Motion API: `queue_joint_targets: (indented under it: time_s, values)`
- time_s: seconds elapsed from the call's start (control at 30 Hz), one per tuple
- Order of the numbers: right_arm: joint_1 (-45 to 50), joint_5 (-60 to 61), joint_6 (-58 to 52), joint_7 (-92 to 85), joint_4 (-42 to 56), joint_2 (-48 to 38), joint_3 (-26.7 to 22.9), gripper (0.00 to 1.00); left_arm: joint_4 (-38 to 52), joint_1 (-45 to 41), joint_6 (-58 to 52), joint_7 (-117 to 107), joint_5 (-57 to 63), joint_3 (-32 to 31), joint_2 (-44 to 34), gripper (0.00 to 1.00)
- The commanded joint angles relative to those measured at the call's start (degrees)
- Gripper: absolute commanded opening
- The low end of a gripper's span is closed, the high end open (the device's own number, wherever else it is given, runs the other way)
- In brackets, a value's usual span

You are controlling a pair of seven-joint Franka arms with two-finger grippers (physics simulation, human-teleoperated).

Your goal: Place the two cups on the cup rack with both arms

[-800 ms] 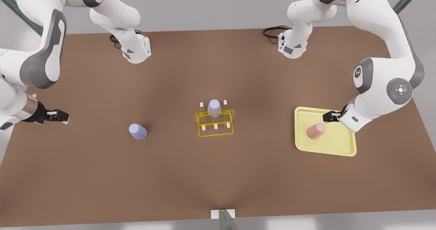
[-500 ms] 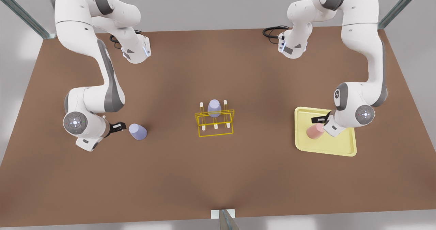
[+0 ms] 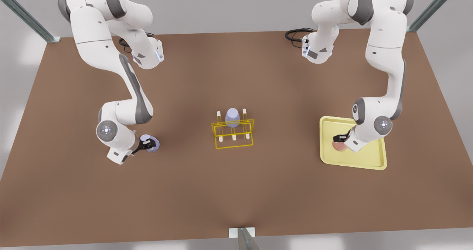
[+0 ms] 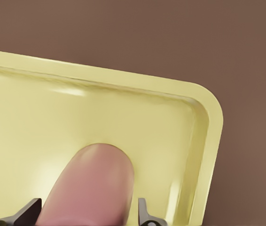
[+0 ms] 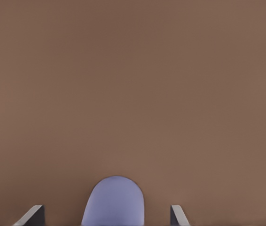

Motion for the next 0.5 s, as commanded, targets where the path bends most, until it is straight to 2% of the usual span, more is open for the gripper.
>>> queue_joint_targets:
  time_s: [0.0, 0.03, 0.17, 0.3, 0.4, 0.47]
  values:
    - [-0.3, 0.3, 6.4, 1.4, -1.5, -0.1, 0.0, 1.0, -0.1, 0.1, 2.0, 2.0, 0.1, 0.0, 0.2, 1.0]
    - [-0.2, 0.3, 6.4, 1.4, -1.7, -0.1, 0.0, 1.0, 0.0, 0.1, 2.0, 2.0, 0.1, 0.1, 0.5, 0.91]
    - [0.0, 0.2, 6.5, 1.4, -3.6, 1.3, 0.0, 1.0, 0.0, 0.0, 2.6, 2.0, 0.1, 0.1, 1.0, 0.86]
    - [0.2, 0.2, 8.7, 1.4, -5.9, 1.4, 0.0, 1.0, 0.0, 0.0, 2.5, 1.9, 0.1, 0.1, 0.9, 0.86]
    - [0.3, 0.2, 17.4, 1.4, -11.5, 0.3, 0.0, 1.0, 0.0, 0.1, 2.1, 1.7, 0.1, 0.1, 0.7, 0.84]
    - [0.2, 0.1, 18.2, 1.0, -12.9, 0.2, 0.0, 1.0, 0.0, 0.1, 0.5, 1.5, 0.1, 0.1, 0.0, 0.84]
